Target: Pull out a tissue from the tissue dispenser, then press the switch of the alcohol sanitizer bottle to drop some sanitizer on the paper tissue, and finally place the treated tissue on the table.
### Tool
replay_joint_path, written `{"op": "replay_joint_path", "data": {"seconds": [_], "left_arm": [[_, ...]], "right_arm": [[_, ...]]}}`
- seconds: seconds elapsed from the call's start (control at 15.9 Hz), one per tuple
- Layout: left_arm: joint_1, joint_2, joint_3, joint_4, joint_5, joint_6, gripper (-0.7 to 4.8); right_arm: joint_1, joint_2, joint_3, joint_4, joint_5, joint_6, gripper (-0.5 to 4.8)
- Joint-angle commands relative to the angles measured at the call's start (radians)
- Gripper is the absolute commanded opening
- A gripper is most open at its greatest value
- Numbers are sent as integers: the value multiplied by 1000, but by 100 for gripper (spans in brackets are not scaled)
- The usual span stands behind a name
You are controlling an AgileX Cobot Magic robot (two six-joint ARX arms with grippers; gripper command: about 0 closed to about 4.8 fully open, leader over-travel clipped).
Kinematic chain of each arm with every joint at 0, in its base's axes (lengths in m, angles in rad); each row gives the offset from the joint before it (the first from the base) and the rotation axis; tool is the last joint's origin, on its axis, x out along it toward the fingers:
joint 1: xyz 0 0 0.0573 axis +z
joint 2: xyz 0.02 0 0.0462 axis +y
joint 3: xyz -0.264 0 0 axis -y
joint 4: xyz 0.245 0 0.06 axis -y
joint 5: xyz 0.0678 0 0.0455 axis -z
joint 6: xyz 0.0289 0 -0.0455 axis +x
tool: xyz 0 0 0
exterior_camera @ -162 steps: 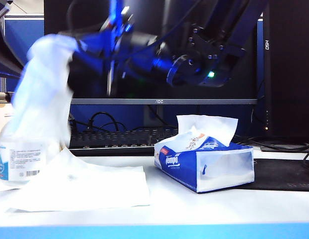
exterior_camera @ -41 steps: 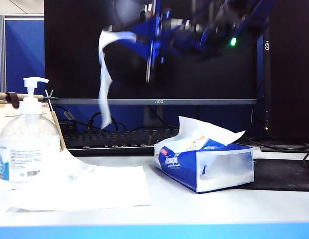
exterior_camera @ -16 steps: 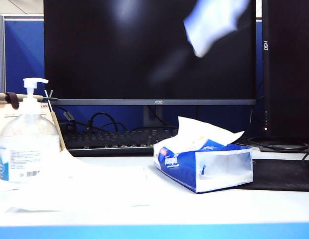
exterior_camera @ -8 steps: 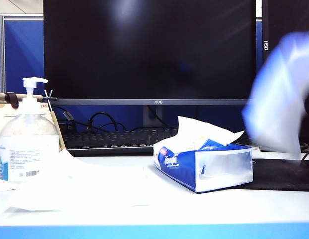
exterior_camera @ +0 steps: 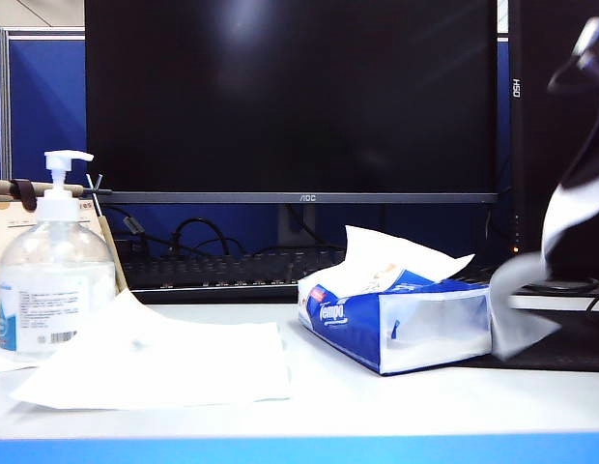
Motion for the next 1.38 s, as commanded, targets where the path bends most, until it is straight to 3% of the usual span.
{"op": "replay_joint_path", "data": {"seconds": [0.06, 0.31, 0.75, 0.94, 1.01, 1.07, 1.13, 1.38], "left_arm": [[-16, -1, -82, 6, 0, -38, -5], [-16, -1, -156, 39, 0, -43, -6], [-15, -1, -197, 42, -1, -41, -6], [-15, -1, -197, 42, -1, -35, -6], [-15, -1, -197, 42, -2, -32, -6], [-15, -1, -197, 41, -1, -25, -6], [-15, -1, -197, 41, -1, -16, -6], [-15, -1, -197, 39, 0, 4, -6]], "right_arm": [[26, 77, 5, 5, 32, 5, -6], [38, 187, 5, 59, 108, 47, -6], [39, 357, 5, 91, 103, 50, -6], [39, 357, 5, 114, 39, 50, 4], [39, 357, 5, 117, 2, 50, 114], [39, 357, 6, 117, -4, 77, 323], [38, 356, 7, 117, 18, 134, 479], [37, 336, 8, 118, 48, 208, 479]]}}
